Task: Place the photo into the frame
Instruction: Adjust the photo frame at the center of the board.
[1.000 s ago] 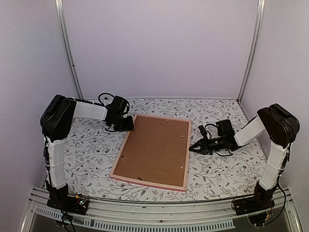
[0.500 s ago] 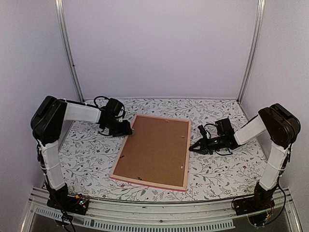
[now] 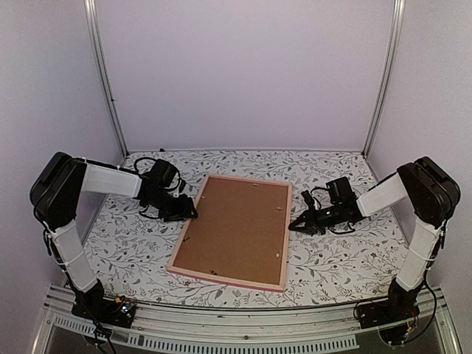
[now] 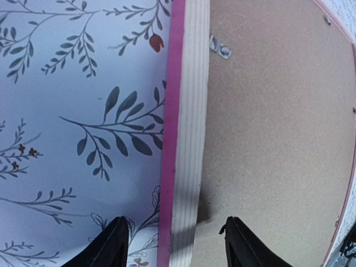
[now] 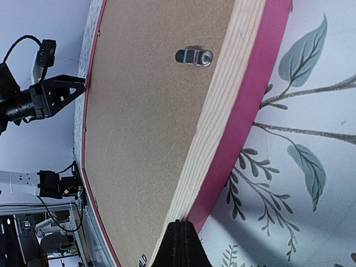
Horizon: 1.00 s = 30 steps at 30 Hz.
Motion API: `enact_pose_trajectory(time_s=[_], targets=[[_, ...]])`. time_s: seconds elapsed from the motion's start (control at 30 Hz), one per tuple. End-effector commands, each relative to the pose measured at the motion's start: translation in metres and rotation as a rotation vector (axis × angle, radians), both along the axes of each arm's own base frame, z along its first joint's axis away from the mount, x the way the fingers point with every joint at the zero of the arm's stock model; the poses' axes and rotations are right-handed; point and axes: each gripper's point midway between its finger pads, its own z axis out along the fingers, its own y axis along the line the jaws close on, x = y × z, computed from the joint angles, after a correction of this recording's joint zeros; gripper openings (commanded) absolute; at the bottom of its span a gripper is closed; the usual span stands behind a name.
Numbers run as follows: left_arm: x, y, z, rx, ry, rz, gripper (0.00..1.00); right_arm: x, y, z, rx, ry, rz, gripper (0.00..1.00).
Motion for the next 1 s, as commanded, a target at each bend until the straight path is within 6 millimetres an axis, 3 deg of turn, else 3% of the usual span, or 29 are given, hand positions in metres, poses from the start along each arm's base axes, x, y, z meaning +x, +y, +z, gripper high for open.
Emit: enact_pose_trajectory(time_s=[0.0, 0.4, 0.63, 0.8, 0.97], targets=[[-0.008, -0.002, 0.005, -0.055, -0.001, -0.026, 0.62, -0.017, -0.034, -0.049, -0.223, 0.132, -0.079, 0.00], [-0.035, -0.019, 0.005, -0.171, 0.017, -0.081, 0.53, 0.012, -0.029, -0.028, -0.240, 0.078, -0.083, 0.04], [-0.046, -0.034, 0.012, -0.206, 0.005, -0.093, 0.51, 0.030, -0.036, -0.002, -0.276, 0.017, -0.099, 0.28], [-0.053, -0.050, 0.018, -0.222, -0.003, -0.122, 0.51, 0.032, -0.043, 0.011, -0.308, -0.013, -0.111, 0.42], [-0.062, -0.071, 0.027, -0.232, -0.021, -0.173, 0.51, 0.027, -0.046, 0.014, -0.319, -0.015, -0.116, 0.47]])
